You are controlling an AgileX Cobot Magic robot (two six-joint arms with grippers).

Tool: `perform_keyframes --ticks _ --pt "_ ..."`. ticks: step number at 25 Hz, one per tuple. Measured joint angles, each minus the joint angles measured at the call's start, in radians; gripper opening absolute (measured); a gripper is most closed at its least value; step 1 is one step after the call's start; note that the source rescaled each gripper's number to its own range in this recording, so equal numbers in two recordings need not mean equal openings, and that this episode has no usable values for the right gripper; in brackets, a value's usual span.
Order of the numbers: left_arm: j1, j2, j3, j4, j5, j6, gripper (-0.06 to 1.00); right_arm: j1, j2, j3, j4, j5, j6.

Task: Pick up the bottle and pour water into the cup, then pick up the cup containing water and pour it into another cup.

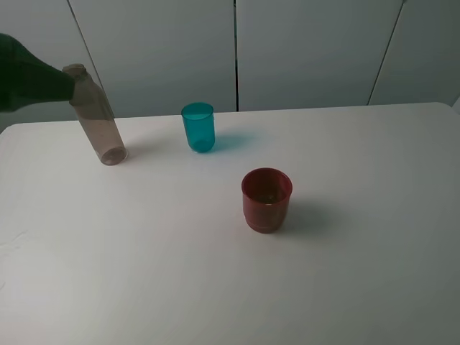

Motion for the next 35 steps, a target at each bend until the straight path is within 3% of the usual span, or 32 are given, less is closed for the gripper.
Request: perform_keyframes --ticks 6,11,13,23,35 --pt "0.0 -0.244 0.031 -0.029 0.224 0.011 1.0 0.0 0.0 0.0 0.0 0.0 0.0" --pt "0.0 -0.416 0.034 -0.05 0.466 0.077 1.0 0.0 0.0 0.0 0.0 0.0 0.0" --pt "0.0 -0.475 0.053 -0.059 0.513 0.096 1.0 0.0 0.0 0.0 0.0 0.0 0.0" --pt "0.0 -0.867 0.309 -0.146 0.443 0.141 1.0 0.0 0.0 0.0 0.0 0.0 0.0" --pt "0.005 -0.883 0.33 -0.132 0.415 0.186 1.0 0.0 0.0 0.0 0.0 0.0 0.0"
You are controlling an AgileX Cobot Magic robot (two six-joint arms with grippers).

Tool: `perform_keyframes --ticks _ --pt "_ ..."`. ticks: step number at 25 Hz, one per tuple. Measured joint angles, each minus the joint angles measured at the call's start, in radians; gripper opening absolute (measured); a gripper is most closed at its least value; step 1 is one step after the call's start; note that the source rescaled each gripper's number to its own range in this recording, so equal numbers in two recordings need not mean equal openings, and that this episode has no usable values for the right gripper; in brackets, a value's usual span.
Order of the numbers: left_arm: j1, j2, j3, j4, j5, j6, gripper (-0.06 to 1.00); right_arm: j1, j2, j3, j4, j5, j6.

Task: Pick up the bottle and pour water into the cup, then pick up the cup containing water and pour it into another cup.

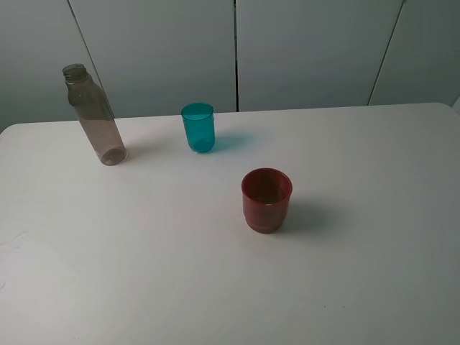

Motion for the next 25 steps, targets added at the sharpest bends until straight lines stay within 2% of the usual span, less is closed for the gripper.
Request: perform_keyframes --ticks 4,7,14,20,25 --pt "0.105 0.0 0.001 0.0 0.0 0.002 1.0 0.0 0.0 0.0 0.0 0.0 0.0" --pt "0.233 0.0 0.001 -0.008 0.0 0.013 1.0 0.0 0.0 0.0 0.0 0.0 0.0" --pt "0.473 0.0 0.001 -0.083 0.0 0.107 1.0 0.0 0.0 0.0 0.0 0.0 0.0" --pt "0.599 0.0 0.001 -0.103 0.0 0.135 1.0 0.0 0.0 0.0 0.0 0.0 -0.007" --pt "0.64 0.0 0.001 -0.104 0.0 0.135 1.0 0.0 0.0 0.0 0.0 0.0 -0.007"
